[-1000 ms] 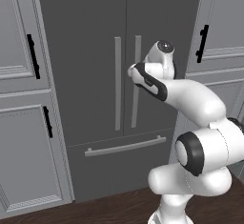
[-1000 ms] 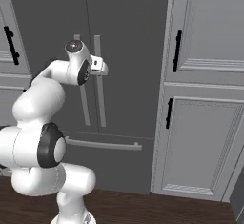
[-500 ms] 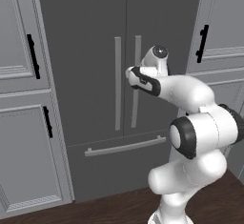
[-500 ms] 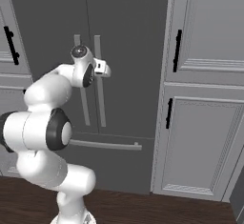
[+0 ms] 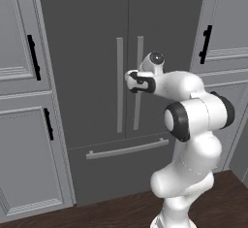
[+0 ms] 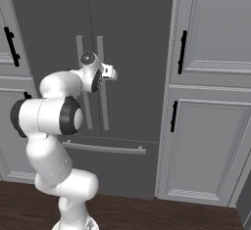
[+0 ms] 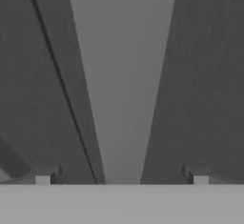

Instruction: Grab a lemon wedge from the fridge and one ice cube from the ice bowl, and put them in the glass of lemonade.

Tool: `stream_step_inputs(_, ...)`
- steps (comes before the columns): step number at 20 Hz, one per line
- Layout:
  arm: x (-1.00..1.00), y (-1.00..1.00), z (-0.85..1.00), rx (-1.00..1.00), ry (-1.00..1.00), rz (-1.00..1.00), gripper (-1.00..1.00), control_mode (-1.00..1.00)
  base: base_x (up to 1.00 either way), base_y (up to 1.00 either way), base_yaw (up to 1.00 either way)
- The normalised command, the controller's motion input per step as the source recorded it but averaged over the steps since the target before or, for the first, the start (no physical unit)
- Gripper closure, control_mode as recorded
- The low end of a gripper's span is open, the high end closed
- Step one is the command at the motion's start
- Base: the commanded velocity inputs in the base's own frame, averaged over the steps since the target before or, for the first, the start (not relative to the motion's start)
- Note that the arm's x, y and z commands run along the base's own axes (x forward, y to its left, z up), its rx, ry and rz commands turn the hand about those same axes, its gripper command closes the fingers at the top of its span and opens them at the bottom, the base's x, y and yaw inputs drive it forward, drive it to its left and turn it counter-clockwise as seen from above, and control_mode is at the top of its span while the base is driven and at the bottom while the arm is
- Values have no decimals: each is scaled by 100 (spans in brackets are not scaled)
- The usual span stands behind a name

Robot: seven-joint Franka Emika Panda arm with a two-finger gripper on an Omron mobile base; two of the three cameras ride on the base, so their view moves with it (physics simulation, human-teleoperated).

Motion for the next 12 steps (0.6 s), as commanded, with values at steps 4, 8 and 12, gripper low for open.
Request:
stream_step_inputs(4,45,0,-20,0,-2,0,-100,-100,0,0,0)
stream_step_inputs(8,49,0,-29,0,-1,0,-100,-100,0,0,0)
stream_step_inputs(12,31,0,-16,0,0,0,-100,-100,0,0,0)
